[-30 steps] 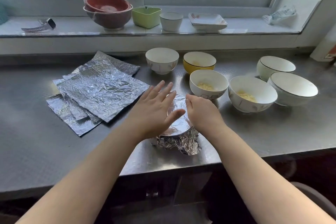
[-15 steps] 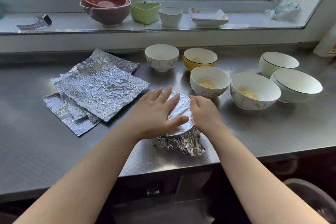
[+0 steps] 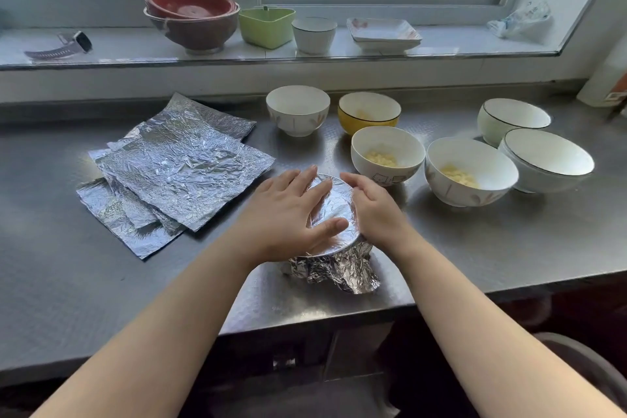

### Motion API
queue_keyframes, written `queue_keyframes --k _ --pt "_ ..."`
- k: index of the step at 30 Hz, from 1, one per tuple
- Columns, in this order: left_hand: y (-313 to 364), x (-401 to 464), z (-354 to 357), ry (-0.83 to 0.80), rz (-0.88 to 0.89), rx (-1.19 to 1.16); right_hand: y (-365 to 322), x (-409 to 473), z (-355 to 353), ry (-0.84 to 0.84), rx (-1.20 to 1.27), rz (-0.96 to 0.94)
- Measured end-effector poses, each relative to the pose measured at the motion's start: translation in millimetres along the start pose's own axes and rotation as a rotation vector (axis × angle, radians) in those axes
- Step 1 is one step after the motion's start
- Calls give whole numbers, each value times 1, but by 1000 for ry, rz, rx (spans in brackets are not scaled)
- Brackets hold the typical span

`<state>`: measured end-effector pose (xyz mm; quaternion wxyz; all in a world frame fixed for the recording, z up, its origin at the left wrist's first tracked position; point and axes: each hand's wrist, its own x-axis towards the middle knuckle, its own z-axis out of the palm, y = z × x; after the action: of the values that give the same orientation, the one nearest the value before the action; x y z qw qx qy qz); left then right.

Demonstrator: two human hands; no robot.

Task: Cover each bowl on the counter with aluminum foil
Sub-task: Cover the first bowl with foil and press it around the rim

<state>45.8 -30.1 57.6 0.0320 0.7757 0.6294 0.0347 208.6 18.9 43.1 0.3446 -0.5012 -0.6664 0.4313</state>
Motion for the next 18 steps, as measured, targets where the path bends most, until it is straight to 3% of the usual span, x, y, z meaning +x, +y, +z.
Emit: queue_keyframes --k 13,18 --pt "-1 1 0 8 4 -8 10 -1 2 -50 458 103" --pt "-1 1 0 5 7 8 2 3 -8 -156 452 167"
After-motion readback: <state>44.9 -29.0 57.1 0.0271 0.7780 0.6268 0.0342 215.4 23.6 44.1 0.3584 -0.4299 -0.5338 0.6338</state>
